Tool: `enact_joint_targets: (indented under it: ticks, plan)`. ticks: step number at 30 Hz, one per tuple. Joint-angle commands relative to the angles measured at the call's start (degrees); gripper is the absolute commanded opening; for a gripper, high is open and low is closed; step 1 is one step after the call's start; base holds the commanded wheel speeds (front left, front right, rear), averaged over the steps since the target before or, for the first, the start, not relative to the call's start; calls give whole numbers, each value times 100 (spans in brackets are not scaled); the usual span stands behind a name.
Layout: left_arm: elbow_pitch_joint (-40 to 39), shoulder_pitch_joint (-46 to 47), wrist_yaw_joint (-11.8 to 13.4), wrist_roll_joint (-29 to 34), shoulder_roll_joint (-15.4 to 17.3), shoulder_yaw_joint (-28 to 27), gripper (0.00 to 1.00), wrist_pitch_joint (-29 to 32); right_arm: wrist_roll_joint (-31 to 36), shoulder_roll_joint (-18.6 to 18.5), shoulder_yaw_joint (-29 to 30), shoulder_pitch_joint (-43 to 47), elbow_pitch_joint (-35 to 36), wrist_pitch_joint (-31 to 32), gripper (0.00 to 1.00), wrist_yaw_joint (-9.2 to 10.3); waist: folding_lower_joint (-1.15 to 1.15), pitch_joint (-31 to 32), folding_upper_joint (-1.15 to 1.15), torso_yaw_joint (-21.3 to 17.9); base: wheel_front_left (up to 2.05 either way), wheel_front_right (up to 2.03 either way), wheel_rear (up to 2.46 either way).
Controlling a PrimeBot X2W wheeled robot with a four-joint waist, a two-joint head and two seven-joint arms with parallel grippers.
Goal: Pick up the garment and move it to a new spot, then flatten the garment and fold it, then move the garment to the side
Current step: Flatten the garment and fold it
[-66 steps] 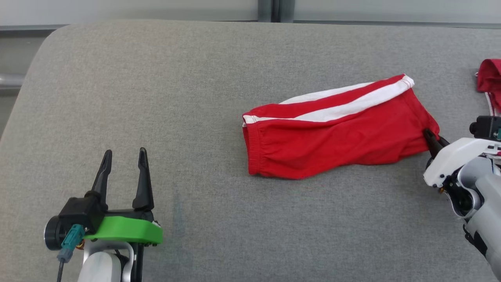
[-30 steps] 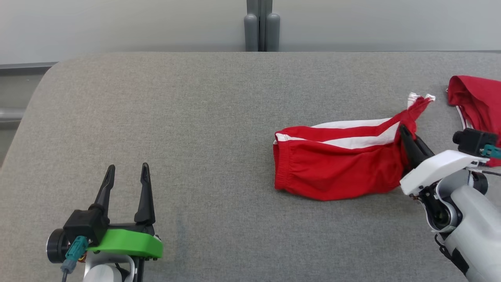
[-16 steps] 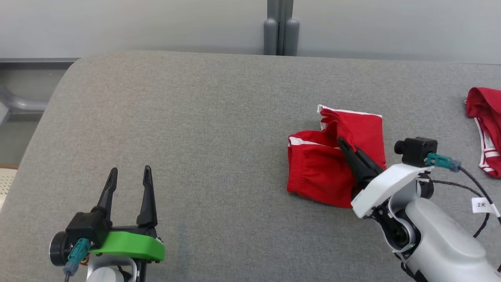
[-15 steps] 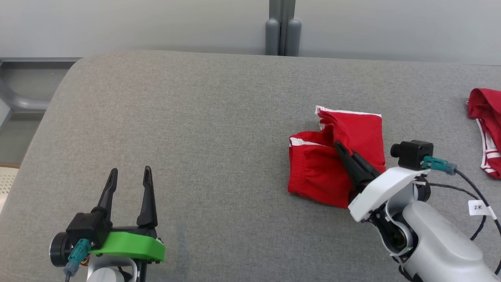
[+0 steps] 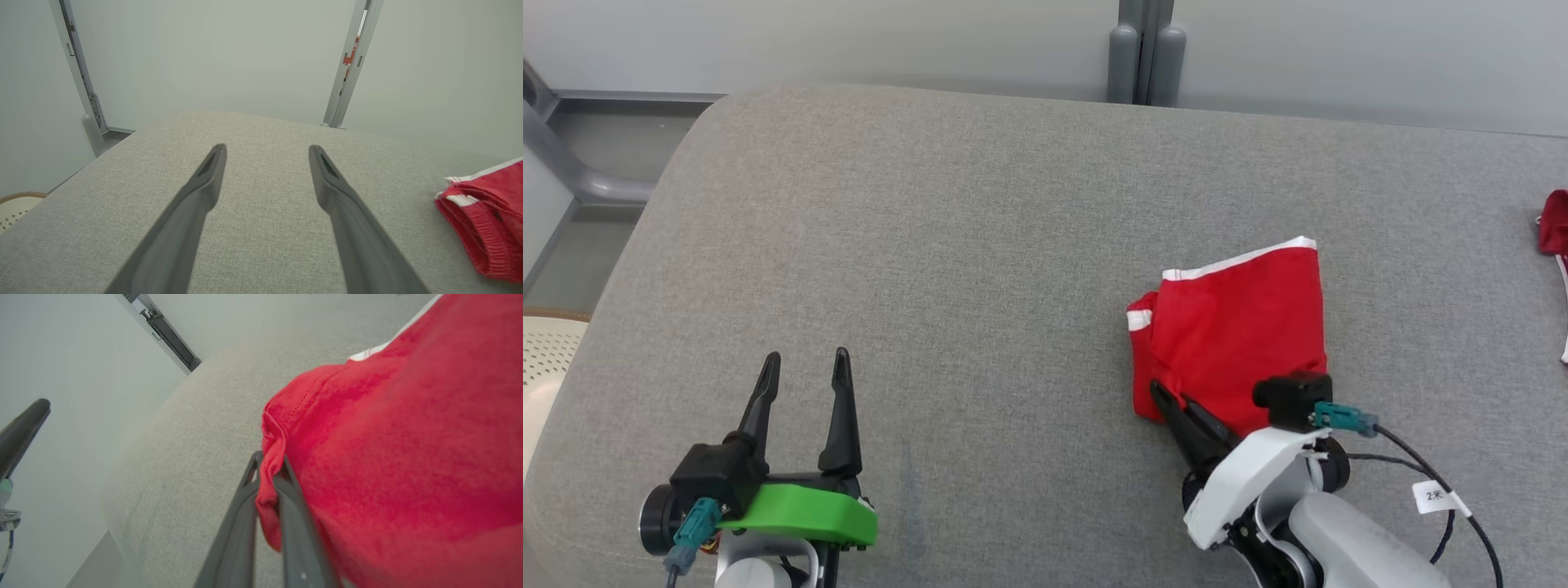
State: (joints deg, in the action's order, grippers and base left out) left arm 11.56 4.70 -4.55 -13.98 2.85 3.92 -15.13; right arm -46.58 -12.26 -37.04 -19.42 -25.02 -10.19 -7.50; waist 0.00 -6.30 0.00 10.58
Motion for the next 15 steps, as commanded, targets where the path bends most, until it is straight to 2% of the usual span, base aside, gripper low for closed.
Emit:
enact_joint_targets:
  ticks: [1, 8, 9, 10, 11, 15]
  plan:
    - [18, 50, 14, -20, 12, 18, 100, 1, 73, -2, -89, -4, -106, -31, 0, 4, 0, -18, 0, 16, 0, 0, 0]
    - [31, 75, 34, -44, 12, 29, 100, 1, 154, -50, -319, -117, -494, -233, 0, 4, 0, -25, 0, -16, 0, 0, 0]
    - [36, 73, 37, -48, 12, 34, 100, 1, 133, -57, -331, -128, -522, -263, 16, 4, 0, -22, 0, -23, 0, 0, 0]
    - [39, 69, 41, -51, 12, 36, 100, 1, 106, -66, -356, -143, -550, -276, 75, 4, 0, -18, 0, -35, 0, 0, 0]
    - [40, 67, 40, -55, 12, 36, 100, 1, 69, -72, -362, -151, -577, -299, 100, 4, 0, -14, 0, -45, 0, 0, 0]
    - [42, 68, 49, -59, 12, 35, 100, 1, 38, -166, -302, -217, -550, -413, 100, 4, 0, 7, 0, -88, 0, 0, 0]
